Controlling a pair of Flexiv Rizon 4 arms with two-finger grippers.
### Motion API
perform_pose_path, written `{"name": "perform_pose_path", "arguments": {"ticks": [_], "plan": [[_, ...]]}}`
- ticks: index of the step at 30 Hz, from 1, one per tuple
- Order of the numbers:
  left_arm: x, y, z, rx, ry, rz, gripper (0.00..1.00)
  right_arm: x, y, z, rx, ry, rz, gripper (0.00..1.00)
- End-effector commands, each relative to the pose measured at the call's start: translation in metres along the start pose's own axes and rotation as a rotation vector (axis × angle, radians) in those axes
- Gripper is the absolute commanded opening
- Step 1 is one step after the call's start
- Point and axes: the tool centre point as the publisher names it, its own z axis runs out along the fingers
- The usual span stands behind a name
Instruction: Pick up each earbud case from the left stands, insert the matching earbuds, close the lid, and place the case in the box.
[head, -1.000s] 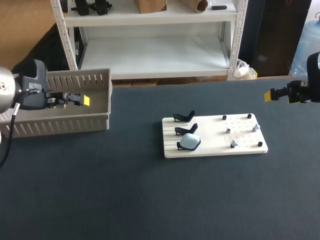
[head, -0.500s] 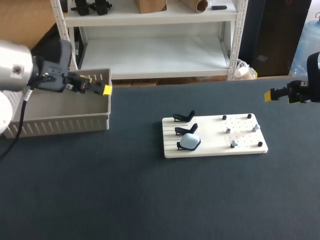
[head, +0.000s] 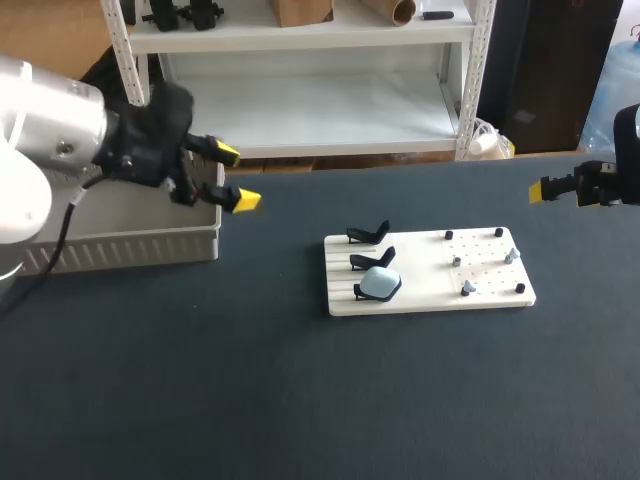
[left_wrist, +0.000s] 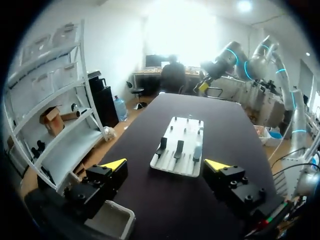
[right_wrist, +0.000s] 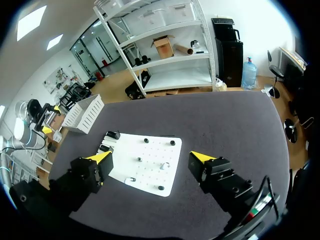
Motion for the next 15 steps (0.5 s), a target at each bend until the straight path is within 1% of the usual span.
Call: {"name": "perform_pose_path", "arguments": {"ticks": [1, 6, 10, 12, 14, 15], "plan": [[0.005, -0.002, 0.015, 0.100, -0.038, 0.098, 1.00, 0.000, -0.001, 0.000, -0.005, 0.001, -0.001, 1.00], [0.007, -0.014, 0.034, 0.172, -0.051, 0.142, 1.00, 0.000, -0.001, 0.000, -0.005, 0.001, -0.001, 1.00], [0.009, -0.027, 0.049, 0.224, -0.047, 0.151, 1.00, 0.000, -0.001, 0.000, -0.005, 0.001, -0.001, 1.00], [0.012, -0.034, 0.058, 0.241, -0.042, 0.152, 1.00, 0.000, -0.001, 0.000, -0.005, 0.001, -0.001, 1.00], [0.015, -0.041, 0.070, 0.238, -0.035, 0.148, 1.00, 0.000, -0.001, 0.000, -0.005, 0.001, -0.001, 1.00], [0.017, -0.044, 0.075, 0.241, -0.023, 0.164, 1.00, 0.000, -0.001, 0.000, -0.005, 0.001, -0.001, 1.00]]}}
